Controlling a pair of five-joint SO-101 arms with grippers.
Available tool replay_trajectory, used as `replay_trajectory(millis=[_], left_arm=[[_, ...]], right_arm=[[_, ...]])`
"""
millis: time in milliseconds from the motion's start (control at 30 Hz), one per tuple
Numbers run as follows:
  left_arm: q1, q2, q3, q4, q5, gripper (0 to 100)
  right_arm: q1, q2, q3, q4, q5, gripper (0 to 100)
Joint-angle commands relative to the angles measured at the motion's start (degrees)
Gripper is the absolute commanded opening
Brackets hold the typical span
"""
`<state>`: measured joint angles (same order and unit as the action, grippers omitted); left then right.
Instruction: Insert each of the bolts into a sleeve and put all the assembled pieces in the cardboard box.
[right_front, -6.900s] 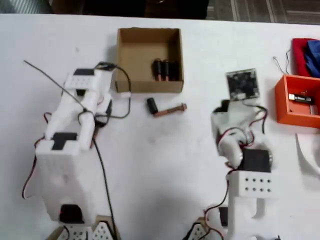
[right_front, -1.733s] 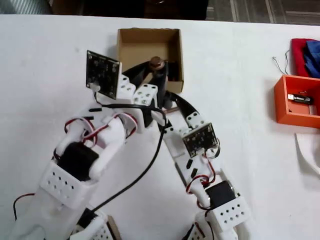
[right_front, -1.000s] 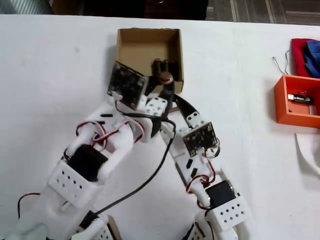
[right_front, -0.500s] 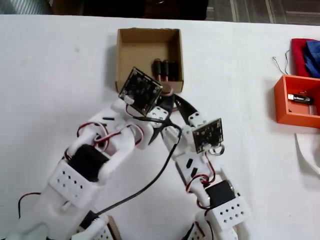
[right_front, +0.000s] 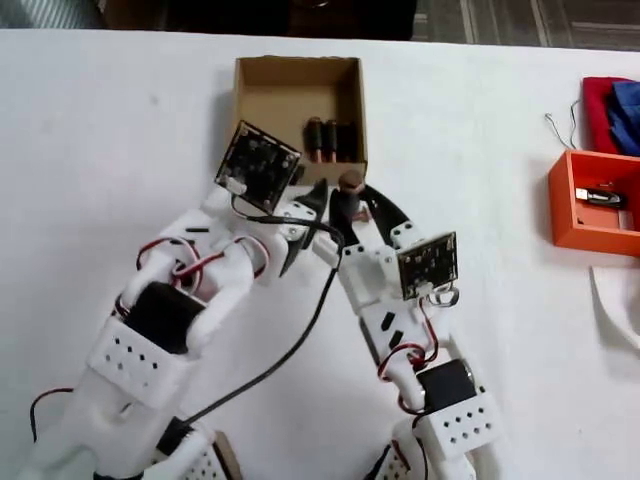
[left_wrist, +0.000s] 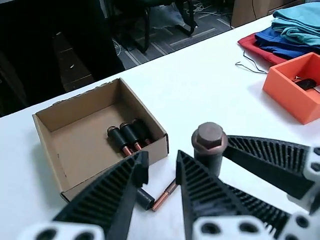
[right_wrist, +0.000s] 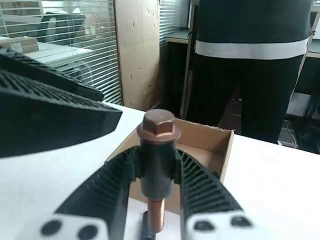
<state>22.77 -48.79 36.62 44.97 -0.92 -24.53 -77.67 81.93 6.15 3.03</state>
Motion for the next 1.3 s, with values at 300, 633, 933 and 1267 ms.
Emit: replay_trajectory(millis=[300, 633, 933, 1267], left_arm=[[-11.25, -0.79, -17.98, 13.01, -2.99, 11], [-39.74, -0.70, 2.95, 15.82, -17.49, 11], [-55.03, -0.62, 28.53, 6.15, -17.32, 11], [-55.56, -0.26, 39.25, 1.67, -17.49, 12]], right_arm=[[3.91, 0.66, -15.47, 9.45, 1.32, 2.3], [3.47, 33.45, -56.44, 28.35, 1.32, 2.3], [3.91, 70.81, -95.74, 47.52, 0.09, 2.3], [4.09, 119.96, -142.33, 53.67, -8.62, 2.3]])
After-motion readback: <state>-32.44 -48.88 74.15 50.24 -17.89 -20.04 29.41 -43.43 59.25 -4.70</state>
